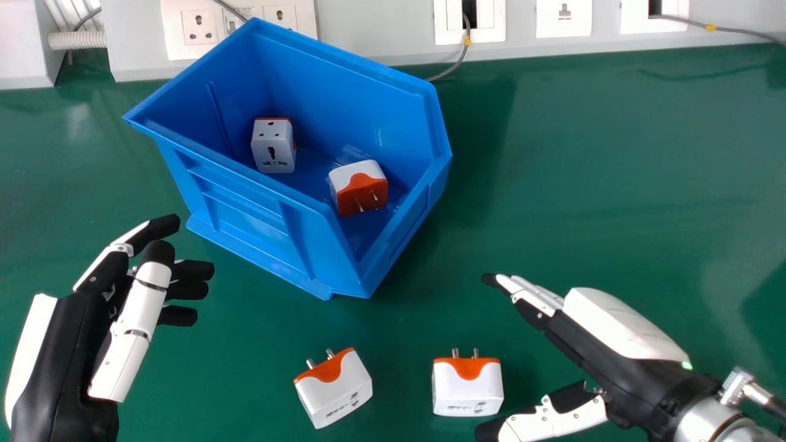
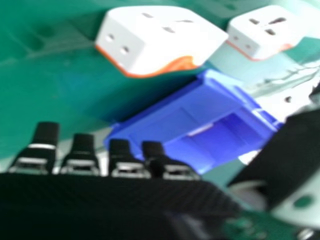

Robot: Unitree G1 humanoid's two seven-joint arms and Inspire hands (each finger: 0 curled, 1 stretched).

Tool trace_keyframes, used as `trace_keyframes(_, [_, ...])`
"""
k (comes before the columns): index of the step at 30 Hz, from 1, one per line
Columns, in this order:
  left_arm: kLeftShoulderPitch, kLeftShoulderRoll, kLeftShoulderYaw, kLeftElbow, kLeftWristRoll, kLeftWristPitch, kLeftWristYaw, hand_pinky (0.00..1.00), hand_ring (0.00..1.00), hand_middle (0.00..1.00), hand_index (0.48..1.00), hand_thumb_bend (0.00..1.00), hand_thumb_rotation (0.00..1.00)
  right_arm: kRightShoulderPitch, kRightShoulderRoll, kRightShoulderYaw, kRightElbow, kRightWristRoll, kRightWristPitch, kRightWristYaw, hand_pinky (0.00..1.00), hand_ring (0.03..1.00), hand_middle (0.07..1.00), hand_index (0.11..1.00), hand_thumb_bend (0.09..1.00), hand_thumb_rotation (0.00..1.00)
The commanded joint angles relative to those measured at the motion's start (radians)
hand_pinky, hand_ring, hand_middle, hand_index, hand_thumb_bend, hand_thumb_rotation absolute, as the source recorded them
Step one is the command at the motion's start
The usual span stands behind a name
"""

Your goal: Pick all objects and put in blue box

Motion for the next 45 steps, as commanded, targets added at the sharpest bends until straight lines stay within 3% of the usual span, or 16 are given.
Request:
trace_keyframes(1, [-0.005,0.005,0.006,-0.018,-0.012,-0.003,0.0,0.59,0.65,0.66,0.818,0.42,0.85,-0.031,-0.013,0.004,0.003,-0.013,-0.006,-0.001,0.89,0.963,0.983,0.962,0.713,0.52])
trace_keyframes(12, [-0.02,0.012,0.018,-0.043,-0.025,0.049,0.001,0.59,0.65,0.66,0.815,0.42,0.85,-0.089,0.011,0.077,0.014,-0.146,0.032,-0.019,0.83,0.918,0.933,0.902,0.662,0.51])
trace_keyframes(21, [-0.033,0.017,0.016,-0.072,-0.017,0.099,0.005,0.59,0.65,0.65,0.809,0.44,0.85,-0.122,0.002,0.134,0.04,-0.263,0.024,-0.035,0.81,0.891,0.905,0.87,0.619,0.51])
trace_keyframes(30, [-0.036,0.022,0.018,-0.094,-0.018,0.128,0.002,0.58,0.64,0.65,0.806,0.46,0.84,-0.132,0.025,0.17,0.034,-0.328,0.061,-0.017,0.79,0.876,0.892,0.858,0.585,0.52])
trace_keyframes(37, [-0.054,0.027,0.022,-0.082,-0.022,0.133,0.0,0.58,0.65,0.65,0.803,0.46,0.84,-0.15,0.054,0.199,0.041,-0.354,0.101,0.0,0.77,0.872,0.89,0.85,0.567,0.51])
trace_keyframes(45, [-0.069,0.027,0.017,-0.082,-0.016,0.147,0.003,0.58,0.64,0.65,0.803,0.47,0.84,-0.173,0.063,0.223,0.061,-0.36,0.11,0.008,0.76,0.863,0.885,0.839,0.561,0.51])
